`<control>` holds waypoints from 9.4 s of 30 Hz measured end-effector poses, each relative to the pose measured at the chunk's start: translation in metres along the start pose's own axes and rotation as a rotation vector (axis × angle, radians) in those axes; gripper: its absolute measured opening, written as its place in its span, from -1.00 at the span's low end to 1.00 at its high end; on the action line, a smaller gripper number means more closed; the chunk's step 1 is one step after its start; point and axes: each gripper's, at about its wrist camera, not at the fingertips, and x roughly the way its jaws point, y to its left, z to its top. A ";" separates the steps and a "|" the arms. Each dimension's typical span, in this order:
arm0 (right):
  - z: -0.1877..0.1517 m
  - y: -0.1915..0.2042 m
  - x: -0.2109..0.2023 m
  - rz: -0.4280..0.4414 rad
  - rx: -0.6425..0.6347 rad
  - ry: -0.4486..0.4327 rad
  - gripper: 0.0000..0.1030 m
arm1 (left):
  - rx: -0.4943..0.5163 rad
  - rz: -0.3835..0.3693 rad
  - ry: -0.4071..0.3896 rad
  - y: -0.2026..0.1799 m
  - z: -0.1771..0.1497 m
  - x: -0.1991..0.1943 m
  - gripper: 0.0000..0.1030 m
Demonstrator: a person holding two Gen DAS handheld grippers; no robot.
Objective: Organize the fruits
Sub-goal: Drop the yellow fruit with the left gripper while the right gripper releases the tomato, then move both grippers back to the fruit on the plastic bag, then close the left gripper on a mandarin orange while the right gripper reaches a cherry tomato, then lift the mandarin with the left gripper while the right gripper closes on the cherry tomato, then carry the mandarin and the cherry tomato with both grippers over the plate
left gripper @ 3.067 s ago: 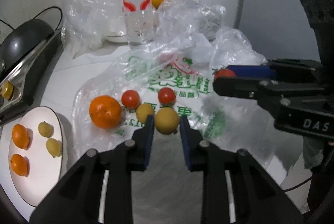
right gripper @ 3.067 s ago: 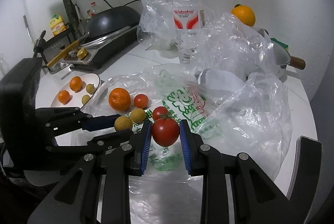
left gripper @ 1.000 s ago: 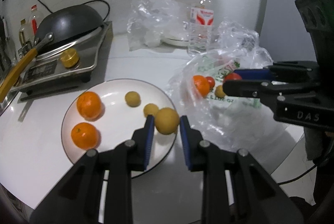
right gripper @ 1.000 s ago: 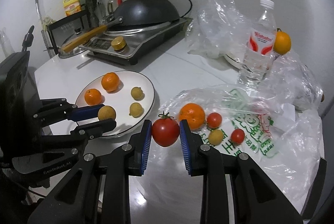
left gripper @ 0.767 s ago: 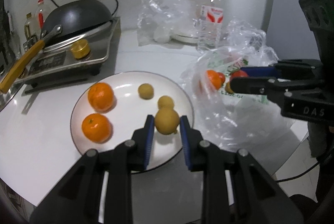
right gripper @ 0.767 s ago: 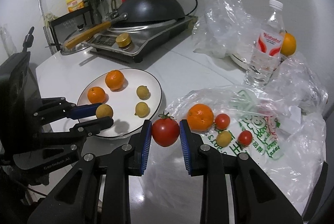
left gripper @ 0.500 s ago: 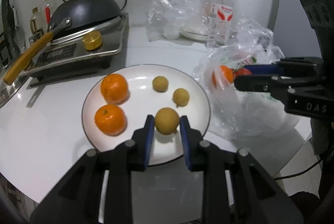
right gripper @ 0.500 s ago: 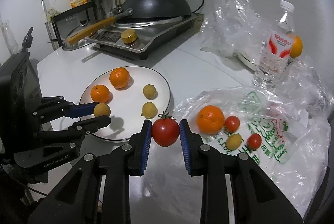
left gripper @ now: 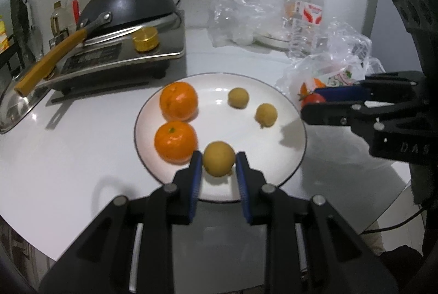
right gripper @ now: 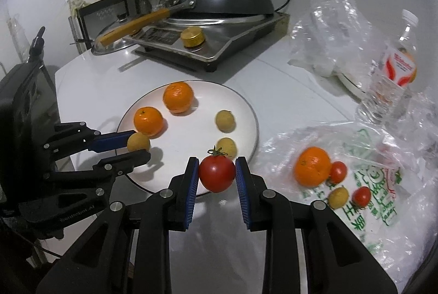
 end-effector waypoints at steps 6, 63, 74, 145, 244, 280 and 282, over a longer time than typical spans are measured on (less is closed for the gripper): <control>0.004 0.015 0.011 0.018 -0.020 0.015 -0.44 | -0.009 -0.001 0.008 0.010 -0.004 -0.002 -0.48; -0.005 0.014 0.003 0.062 0.022 0.010 -0.39 | -0.031 0.057 -0.047 -0.001 0.001 -0.028 -0.39; -0.017 -0.011 -0.015 0.050 0.063 -0.017 -0.38 | -0.003 0.047 -0.050 -0.029 0.012 -0.025 -0.06; -0.067 -0.180 -0.037 -0.011 0.265 -0.037 -0.38 | 0.213 -0.047 0.018 -0.168 0.080 0.057 -0.05; -0.054 -0.185 -0.005 -0.080 0.258 0.026 -0.49 | 0.202 -0.112 0.013 -0.157 0.084 0.063 -0.11; -0.043 -0.128 -0.041 -0.117 0.164 -0.018 -0.47 | 0.168 -0.143 -0.076 -0.137 0.068 0.007 -0.11; -0.041 -0.123 -0.044 -0.117 0.158 -0.022 -0.47 | 0.166 -0.142 -0.082 -0.135 0.067 0.003 -0.11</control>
